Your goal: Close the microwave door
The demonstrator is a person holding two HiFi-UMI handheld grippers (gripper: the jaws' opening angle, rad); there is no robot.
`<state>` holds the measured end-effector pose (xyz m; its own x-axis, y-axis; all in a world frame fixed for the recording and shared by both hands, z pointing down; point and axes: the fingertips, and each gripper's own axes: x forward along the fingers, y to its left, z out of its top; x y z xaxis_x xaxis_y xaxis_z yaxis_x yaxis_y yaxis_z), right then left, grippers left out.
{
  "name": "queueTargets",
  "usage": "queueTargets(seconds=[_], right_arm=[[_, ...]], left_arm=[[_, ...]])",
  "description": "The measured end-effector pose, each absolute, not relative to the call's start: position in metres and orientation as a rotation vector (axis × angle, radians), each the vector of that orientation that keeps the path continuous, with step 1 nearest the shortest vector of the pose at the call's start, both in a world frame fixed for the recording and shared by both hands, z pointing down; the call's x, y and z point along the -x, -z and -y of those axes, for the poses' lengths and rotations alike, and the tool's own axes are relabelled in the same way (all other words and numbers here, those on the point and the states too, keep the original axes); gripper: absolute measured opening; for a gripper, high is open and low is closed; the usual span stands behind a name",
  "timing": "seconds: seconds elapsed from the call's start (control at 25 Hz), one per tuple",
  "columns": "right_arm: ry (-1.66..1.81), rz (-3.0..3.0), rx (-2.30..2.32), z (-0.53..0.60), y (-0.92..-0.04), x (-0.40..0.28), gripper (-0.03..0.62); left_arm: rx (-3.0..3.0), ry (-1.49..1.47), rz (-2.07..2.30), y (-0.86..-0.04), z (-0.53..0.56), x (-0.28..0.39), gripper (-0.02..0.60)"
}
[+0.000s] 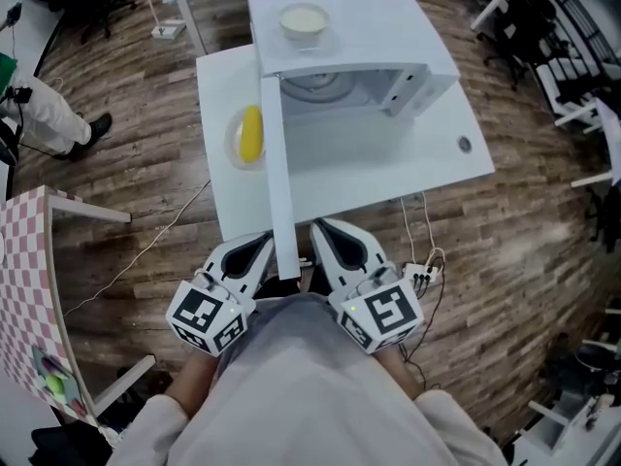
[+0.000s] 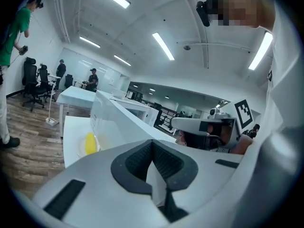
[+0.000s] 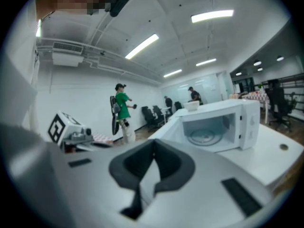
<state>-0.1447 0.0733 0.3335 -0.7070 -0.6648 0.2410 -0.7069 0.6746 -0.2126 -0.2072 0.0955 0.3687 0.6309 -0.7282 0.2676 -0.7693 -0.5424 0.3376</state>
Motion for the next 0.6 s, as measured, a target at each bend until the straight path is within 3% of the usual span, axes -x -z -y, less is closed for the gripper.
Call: queueTargets(seconds=[0.6], right_arm=[[-0.463,2.72,-1.193,-0.071,-0.336,0.125,0.023]], left_arm=[[-2.456,-0.16,1.127,-0.371,-0.089,0.193,0.017]])
